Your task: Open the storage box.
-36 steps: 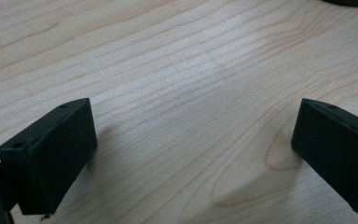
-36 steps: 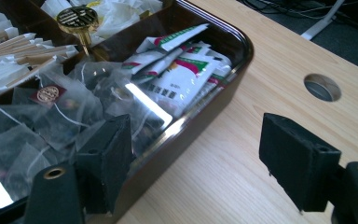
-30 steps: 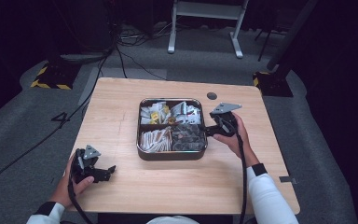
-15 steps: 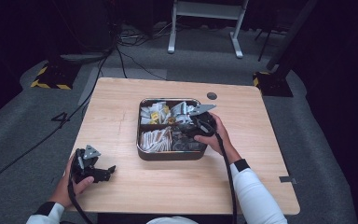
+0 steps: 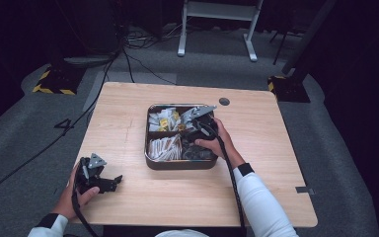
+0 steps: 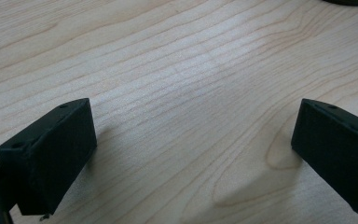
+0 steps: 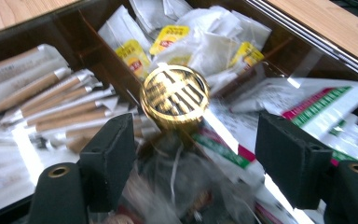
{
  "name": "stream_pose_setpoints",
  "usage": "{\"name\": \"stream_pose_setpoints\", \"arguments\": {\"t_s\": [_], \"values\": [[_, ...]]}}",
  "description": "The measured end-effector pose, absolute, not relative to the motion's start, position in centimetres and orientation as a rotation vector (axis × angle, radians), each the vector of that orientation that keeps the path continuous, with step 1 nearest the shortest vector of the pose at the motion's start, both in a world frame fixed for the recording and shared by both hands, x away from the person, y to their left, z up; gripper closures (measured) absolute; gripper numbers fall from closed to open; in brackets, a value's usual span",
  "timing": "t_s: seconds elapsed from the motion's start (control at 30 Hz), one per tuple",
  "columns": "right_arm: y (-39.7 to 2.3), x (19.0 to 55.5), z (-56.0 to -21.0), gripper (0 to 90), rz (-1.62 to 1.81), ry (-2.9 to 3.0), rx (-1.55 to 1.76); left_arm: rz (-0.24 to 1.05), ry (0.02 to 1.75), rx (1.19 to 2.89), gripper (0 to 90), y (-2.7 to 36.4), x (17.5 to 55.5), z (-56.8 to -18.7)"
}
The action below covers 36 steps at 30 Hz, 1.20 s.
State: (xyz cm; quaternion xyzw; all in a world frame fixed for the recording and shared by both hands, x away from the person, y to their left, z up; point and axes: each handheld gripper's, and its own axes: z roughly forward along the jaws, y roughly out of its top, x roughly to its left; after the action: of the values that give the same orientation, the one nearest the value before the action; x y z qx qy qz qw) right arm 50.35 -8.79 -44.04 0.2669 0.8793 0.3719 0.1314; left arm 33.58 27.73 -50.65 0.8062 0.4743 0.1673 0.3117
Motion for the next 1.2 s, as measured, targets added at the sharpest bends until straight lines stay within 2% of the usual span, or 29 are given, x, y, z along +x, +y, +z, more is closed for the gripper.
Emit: {"name": "stream_pose_setpoints", "arguments": {"t_s": [0.2,0.3,0.4,0.43,0.5,0.53,1.2], "values": [[-7.7,50.5,-44.2,34.5,1.108,2.55,0.779,0.441,1.251,2.128,0.2,27.7,33.6,-50.6],[-7.5,50.9,-44.1,44.2,1.122,2.545,0.766,0.441,1.251,2.128,0.2,27.7,33.6,-50.6],[-7.2,51.1,-44.1,46.5,1.12,2.541,0.778,0.441,1.251,2.128,0.2,27.7,33.6,-50.6],[-7.2,51.4,-44.0,51.7,1.112,2.557,0.761,0.442,1.251,2.128,0.2,27.7,33.6,-50.6],[-7.1,51.4,-44.0,54.4,1.119,2.566,0.75,0.441,1.251,2.128,0.2,27.7,33.6,-50.6],[-7.0,51.3,-43.9,58.8,1.12,2.577,0.724,0.441,1.249,2.129,0.2,27.7,33.6,-50.6],[-8.8,50.0,-43.9,58.9,1.103,2.542,0.756,0.444,1.247,2.129,0.2,27.8,33.5,-50.6]]}}
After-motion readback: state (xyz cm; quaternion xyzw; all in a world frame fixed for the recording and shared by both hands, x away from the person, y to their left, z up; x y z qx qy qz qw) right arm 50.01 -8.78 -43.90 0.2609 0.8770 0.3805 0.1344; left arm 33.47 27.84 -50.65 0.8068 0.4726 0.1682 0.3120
